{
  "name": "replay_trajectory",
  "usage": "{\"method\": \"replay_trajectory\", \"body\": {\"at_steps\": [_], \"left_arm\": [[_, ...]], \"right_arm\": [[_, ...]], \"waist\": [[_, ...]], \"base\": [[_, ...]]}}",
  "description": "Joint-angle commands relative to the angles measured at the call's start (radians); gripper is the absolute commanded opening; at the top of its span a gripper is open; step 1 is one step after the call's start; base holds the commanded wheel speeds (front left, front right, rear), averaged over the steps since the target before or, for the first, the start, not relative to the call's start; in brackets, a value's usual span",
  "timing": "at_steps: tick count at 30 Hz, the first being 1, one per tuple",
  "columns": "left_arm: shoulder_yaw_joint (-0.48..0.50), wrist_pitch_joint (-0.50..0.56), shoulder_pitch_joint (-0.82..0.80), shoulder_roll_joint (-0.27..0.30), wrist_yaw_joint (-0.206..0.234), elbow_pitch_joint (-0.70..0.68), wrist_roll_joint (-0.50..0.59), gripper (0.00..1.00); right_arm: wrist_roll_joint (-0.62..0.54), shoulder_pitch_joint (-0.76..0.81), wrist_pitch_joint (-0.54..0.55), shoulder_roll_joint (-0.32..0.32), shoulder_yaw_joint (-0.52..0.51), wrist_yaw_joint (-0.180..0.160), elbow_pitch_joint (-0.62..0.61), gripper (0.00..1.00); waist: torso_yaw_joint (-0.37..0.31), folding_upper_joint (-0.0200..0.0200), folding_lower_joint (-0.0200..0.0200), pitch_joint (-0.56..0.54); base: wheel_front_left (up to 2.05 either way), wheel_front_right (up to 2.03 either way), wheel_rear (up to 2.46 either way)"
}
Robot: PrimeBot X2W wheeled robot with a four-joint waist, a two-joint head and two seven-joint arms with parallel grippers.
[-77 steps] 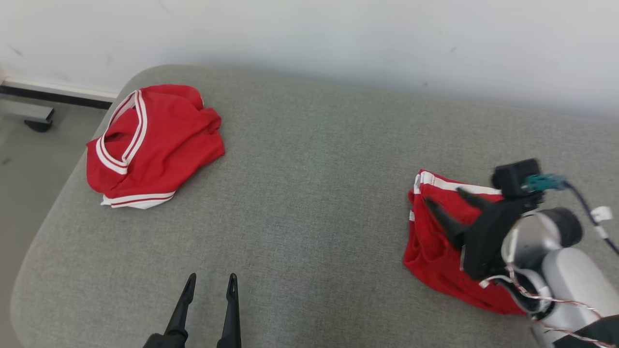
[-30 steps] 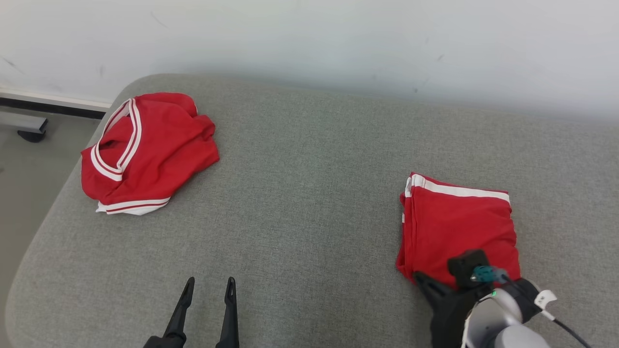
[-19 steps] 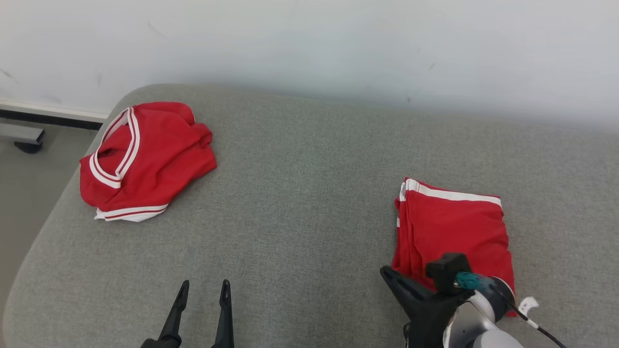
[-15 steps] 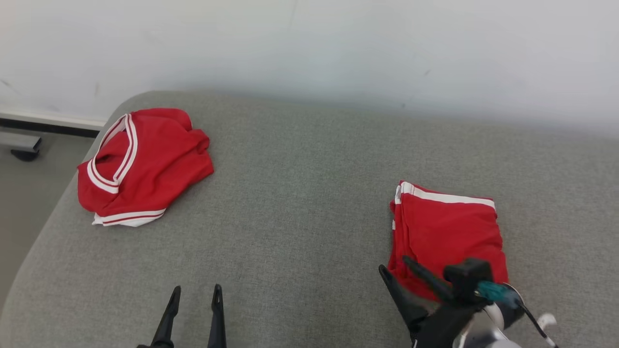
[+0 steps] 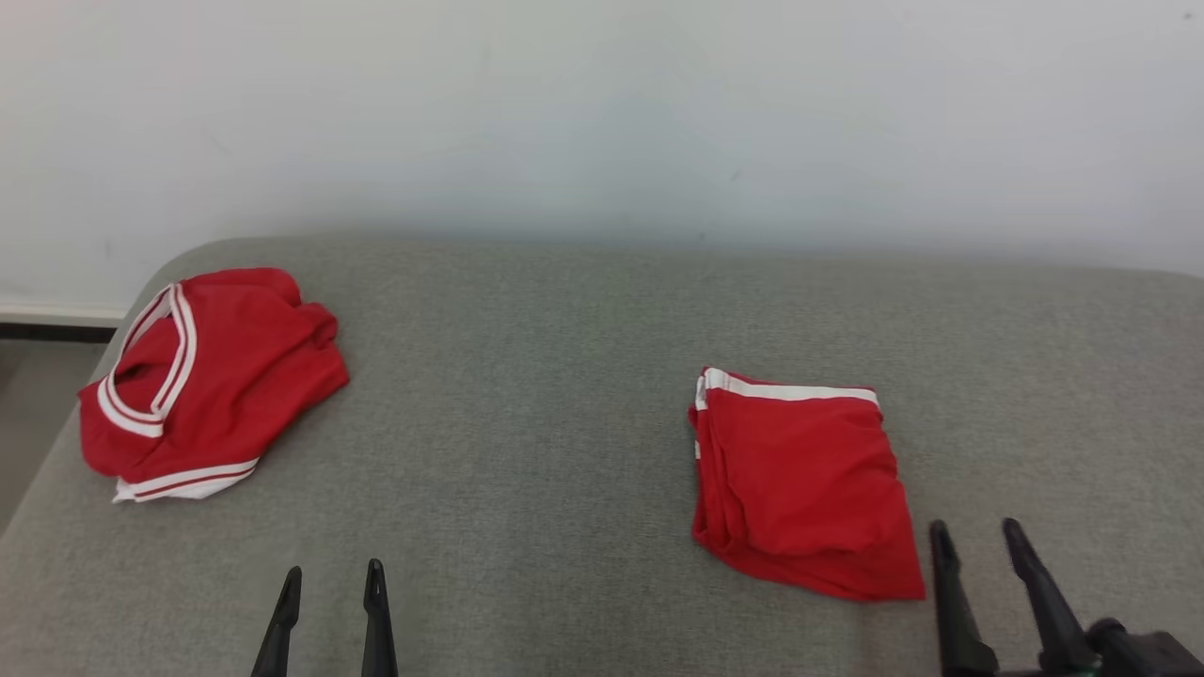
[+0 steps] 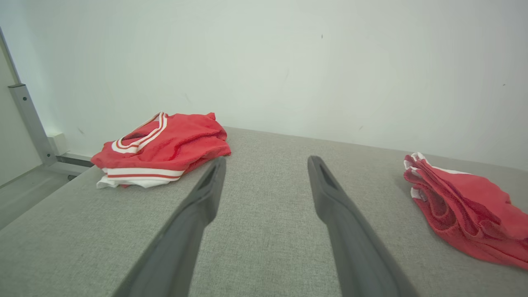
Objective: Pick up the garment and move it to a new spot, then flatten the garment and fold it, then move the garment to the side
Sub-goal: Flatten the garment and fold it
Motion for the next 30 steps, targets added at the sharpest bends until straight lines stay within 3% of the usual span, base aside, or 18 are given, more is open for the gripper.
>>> {"method": "replay_trajectory", "body": {"at_steps": [1,9,19,30], "left_arm": [[0.002,-0.003,0.010,-0.001,0.000,-0.006,-0.008,1.00],[0.029,-0.003,0.039,-0.001,0.003,0.006,-0.006,1.00],[0.084,-0.003,0.075,-0.001,-0.030,0.060,0.017,1.00],[0.077,-0.003,0.082,-0.001,-0.054,0.098,0.018,1.00]], "right_arm": [[-0.010,0.020,-0.019,0.010,-0.026,-0.002,-0.001,1.00],[-0.034,0.065,-0.072,0.022,-0.130,-0.002,0.035,1.00],[-0.031,0.085,-0.071,0.000,-0.097,-0.002,0.151,1.00],[-0.008,0.067,-0.081,-0.018,-0.079,-0.002,0.204,1.00]], "waist": [[-0.031,0.0001,0.0001,-0.013],[-0.093,0.0001,0.0001,-0.045],[-0.129,0.0001,0.0001,-0.084],[-0.132,0.0001,0.0001,-0.088]], "base": [[0.00,0.00,0.00],[0.00,0.00,0.00],[0.00,0.00,0.00],[0.00,0.00,0.00]]}}
